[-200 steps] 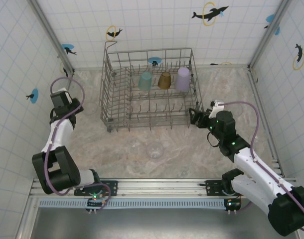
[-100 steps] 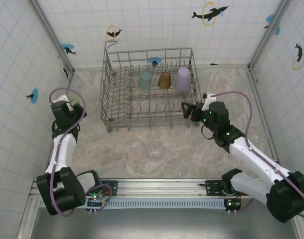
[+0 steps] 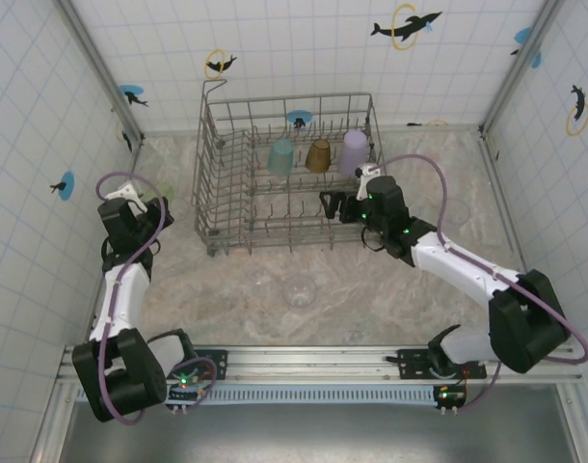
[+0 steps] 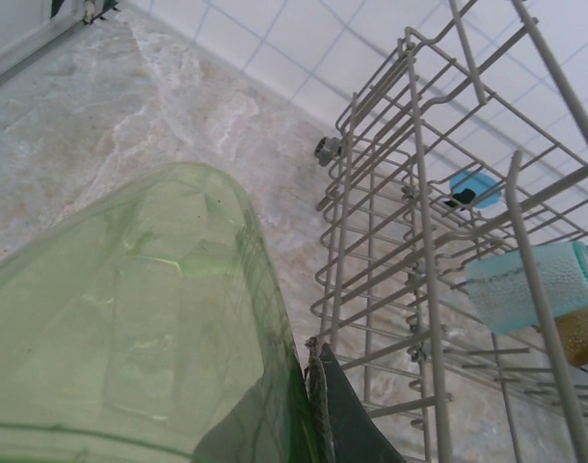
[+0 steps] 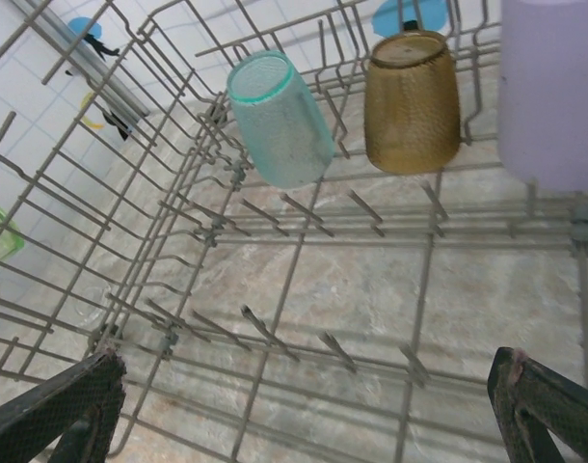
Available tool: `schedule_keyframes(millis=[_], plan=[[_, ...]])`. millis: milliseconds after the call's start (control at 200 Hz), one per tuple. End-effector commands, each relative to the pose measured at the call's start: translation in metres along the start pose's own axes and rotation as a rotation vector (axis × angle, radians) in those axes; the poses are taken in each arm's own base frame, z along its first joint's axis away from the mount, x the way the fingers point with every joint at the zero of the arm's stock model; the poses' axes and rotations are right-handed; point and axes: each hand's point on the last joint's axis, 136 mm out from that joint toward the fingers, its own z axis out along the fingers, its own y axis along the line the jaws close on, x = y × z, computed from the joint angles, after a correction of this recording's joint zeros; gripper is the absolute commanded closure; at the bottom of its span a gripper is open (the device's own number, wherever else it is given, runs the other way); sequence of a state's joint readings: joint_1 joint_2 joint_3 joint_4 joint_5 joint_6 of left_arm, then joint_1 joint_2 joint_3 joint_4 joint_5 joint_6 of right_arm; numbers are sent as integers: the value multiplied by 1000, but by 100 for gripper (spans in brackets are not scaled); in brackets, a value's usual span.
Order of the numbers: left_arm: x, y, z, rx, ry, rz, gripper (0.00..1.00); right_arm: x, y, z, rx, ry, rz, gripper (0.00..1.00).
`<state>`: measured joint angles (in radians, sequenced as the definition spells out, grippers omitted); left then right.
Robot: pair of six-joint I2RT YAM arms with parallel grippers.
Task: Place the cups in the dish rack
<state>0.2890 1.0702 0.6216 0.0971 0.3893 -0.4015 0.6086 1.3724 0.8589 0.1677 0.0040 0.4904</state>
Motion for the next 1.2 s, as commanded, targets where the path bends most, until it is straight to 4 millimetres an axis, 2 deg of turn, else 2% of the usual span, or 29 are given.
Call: schedule_keyframes(millis=[0, 185, 425, 801, 1026, 1196], plan=[[-21, -18, -12, 68, -86, 27, 100, -24, 27, 11, -71, -48, -1, 0], [-29, -30, -19, 116, -123, 34, 100, -24, 47, 30, -116, -19, 4, 0], [-35, -45, -23, 190, -136, 26, 100, -25, 60, 37, -169, -16, 37, 0], [-57, -72, -38, 315, -214, 16, 100, -24, 81, 37, -250, -12, 62, 0], [-71, -85, -48, 364, -248, -39, 100, -25, 83, 36, -273, -14, 69, 0], [-87, -100, -65, 401, -291, -50, 100, -26, 85, 35, -298, -4, 77, 0]])
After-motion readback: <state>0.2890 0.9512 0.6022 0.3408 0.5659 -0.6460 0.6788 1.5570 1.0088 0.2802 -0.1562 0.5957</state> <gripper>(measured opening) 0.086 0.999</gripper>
